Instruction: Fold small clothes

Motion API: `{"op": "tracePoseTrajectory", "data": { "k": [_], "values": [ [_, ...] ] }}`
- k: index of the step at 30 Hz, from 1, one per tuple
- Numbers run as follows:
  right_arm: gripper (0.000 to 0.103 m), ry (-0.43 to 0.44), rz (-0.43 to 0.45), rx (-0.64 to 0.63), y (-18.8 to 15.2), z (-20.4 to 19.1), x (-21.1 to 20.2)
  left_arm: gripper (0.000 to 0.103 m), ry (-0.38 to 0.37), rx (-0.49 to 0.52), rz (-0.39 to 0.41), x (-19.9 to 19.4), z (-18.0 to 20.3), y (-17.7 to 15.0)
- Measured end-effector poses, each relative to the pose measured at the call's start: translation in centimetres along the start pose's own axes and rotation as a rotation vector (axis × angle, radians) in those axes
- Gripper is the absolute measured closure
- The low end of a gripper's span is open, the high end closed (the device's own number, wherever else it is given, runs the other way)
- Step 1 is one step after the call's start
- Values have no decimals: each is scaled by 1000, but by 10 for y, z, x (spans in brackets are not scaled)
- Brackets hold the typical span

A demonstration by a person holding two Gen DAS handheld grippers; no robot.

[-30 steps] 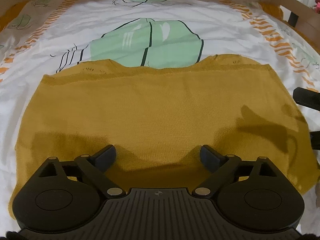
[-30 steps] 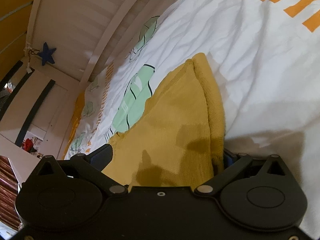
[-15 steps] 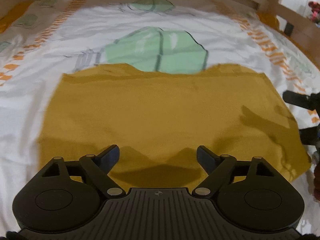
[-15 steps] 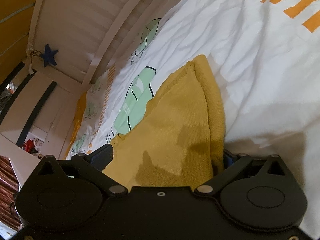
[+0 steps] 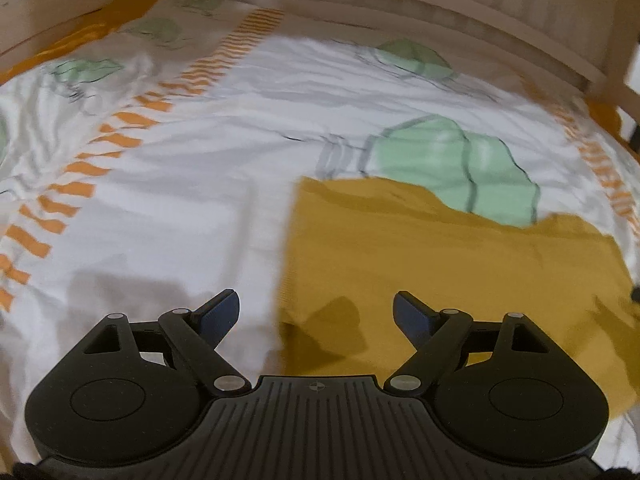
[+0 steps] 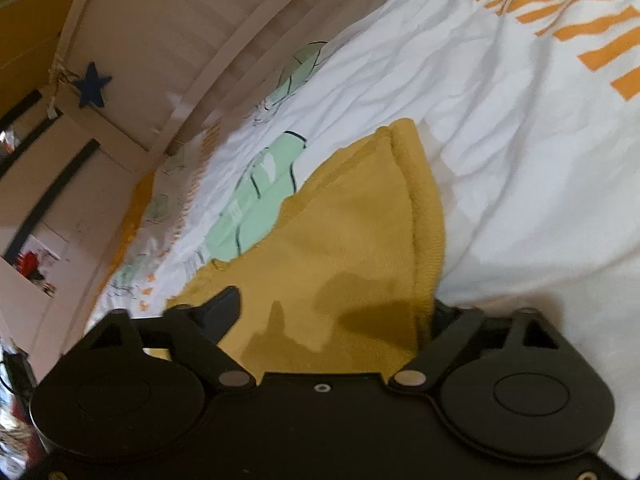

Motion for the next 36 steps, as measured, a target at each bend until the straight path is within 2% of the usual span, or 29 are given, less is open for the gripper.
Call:
{"op": "tracePoseTrajectory", "data": {
  "k": [1,3,6,10,16,21,25,29,36],
  "values": [
    [34,-12,2,-4,0,1,-1,19,-9,-20,5,0,-7,1],
    [60,-49,-2,-8,-2,5,-1,19,-29,-47,1,2,-16,1],
    [72,-57,8,34,-6,14,-4,19,-60,-59,-40,9,-20,0],
    [74,-111,8,26,-6,6,-6,19,-88,-63,-62,11,-26,5],
    [76,-207,2,-67,17,-43,-11,19,-85,-49,-45,5,-35,15],
    [77,-172,17,-183,38,-109,-7,19,-108,-68,-44,-1,-42,22],
    [77,-138,-10,-268,38,-158,12,19,-112,-92,-41,-4,-51,28],
    [77,-123,-50,-332,25,-196,41,19,-125,-116,-32,-10,-60,35],
    [77,-97,-94,-345,-9,-235,87,19,-135,-159,-36,-11,-75,42]
  ]
}}
Point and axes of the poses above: each gripper's, at about its wrist camera, not at the fingertips, and x roughly the way its jaws point, z to its right, y to its top, the point moved 5 cm from there along x, roughly the way its jaws point, and after that the axes turned 11 degrees about -x, right-handed, at the moved point
